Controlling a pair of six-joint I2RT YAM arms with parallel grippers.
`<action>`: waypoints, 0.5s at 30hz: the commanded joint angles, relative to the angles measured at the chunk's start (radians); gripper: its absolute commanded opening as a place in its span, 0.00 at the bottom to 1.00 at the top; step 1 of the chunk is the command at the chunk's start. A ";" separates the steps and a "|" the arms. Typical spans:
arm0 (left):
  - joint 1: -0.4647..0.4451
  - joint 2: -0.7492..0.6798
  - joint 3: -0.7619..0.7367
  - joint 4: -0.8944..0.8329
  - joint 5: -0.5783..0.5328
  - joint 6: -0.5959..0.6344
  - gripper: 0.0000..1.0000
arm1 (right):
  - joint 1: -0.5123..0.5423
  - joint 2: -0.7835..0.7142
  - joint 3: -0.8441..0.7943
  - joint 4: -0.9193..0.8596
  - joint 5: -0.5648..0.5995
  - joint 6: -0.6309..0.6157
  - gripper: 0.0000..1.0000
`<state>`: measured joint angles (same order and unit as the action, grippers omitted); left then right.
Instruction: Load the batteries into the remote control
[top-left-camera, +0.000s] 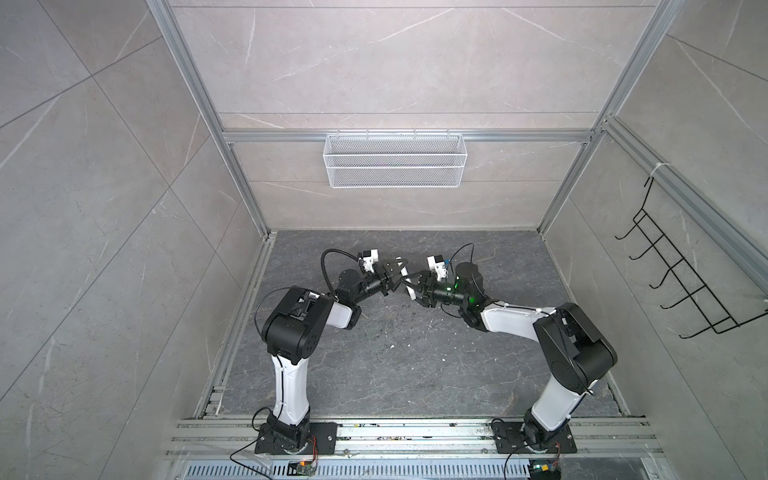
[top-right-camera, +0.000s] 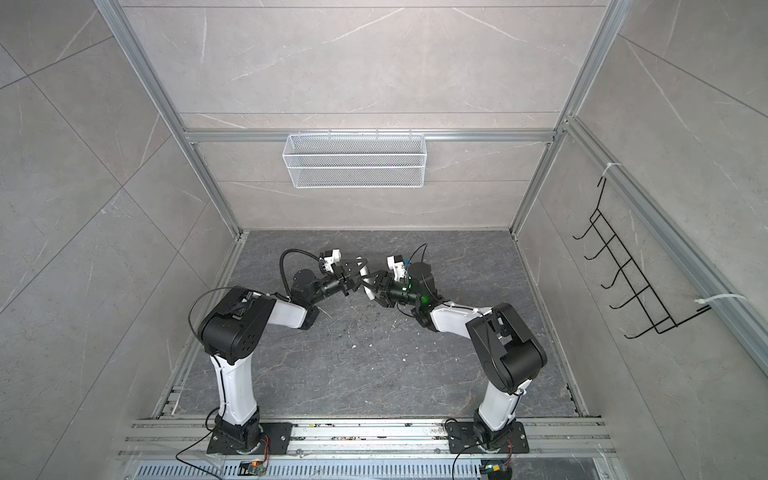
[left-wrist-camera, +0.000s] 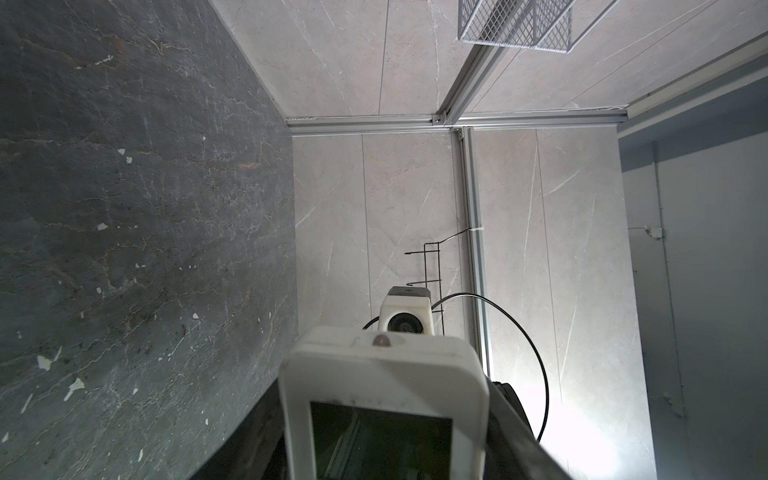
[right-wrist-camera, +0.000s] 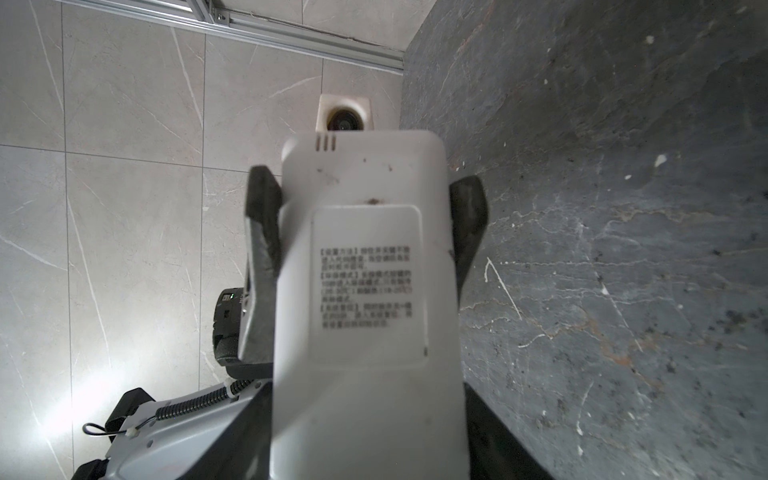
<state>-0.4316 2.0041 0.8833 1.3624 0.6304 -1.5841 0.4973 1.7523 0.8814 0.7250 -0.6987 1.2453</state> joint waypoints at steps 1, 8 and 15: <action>0.029 0.025 -0.016 0.043 0.015 0.065 0.36 | 0.001 -0.042 -0.012 -0.130 0.005 -0.109 0.81; 0.108 -0.001 -0.028 -0.297 0.100 0.247 0.30 | -0.001 -0.207 -0.070 -0.571 0.180 -0.416 0.86; 0.080 -0.148 0.211 -1.358 -0.131 0.851 0.28 | -0.005 -0.267 -0.138 -0.707 0.305 -0.517 0.83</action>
<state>-0.3290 1.9709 0.9829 0.5037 0.6250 -1.0786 0.4969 1.5162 0.7753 0.1379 -0.4736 0.8188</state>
